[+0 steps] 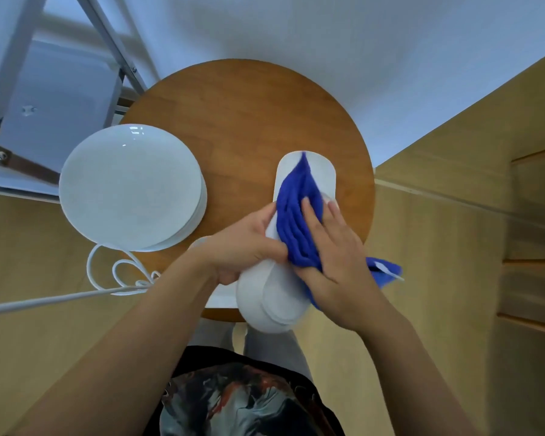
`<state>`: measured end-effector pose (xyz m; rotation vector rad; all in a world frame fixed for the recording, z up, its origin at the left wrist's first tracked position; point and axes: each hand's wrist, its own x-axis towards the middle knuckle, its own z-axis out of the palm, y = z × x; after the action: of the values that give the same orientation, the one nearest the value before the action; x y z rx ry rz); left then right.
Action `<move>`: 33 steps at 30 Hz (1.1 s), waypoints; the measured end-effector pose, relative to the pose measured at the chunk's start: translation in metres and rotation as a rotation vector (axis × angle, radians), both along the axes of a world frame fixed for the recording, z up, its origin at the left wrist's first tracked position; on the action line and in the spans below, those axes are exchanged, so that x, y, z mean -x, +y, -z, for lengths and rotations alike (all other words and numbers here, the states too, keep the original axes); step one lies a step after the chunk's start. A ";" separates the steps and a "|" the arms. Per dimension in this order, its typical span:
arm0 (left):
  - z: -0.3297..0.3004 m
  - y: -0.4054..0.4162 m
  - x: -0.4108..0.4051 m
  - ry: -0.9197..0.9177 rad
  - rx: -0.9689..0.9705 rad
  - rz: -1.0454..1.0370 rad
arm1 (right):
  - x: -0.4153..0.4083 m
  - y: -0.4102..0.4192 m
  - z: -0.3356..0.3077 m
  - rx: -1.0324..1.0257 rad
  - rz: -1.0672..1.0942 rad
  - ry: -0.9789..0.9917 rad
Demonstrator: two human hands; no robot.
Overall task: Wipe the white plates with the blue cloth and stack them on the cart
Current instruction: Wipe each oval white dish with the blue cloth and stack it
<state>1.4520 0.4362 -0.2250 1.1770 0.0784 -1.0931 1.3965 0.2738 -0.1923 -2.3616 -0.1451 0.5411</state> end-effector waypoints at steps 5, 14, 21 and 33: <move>-0.005 0.004 -0.003 -0.078 -0.022 0.118 | -0.004 0.003 0.014 0.029 -0.001 -0.087; -0.008 0.011 0.011 -0.138 -0.015 0.100 | -0.036 -0.024 0.026 -0.375 0.481 0.179; -0.002 0.012 0.011 -0.097 0.061 -0.243 | -0.014 -0.028 0.040 -0.663 0.744 0.356; 0.006 -0.015 0.010 -0.172 -0.075 -0.564 | 0.026 0.023 0.046 -0.539 0.857 0.237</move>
<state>1.4424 0.4210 -0.2308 1.2113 0.3007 -0.4955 1.3705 0.2970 -0.2379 -1.6038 0.7116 0.2908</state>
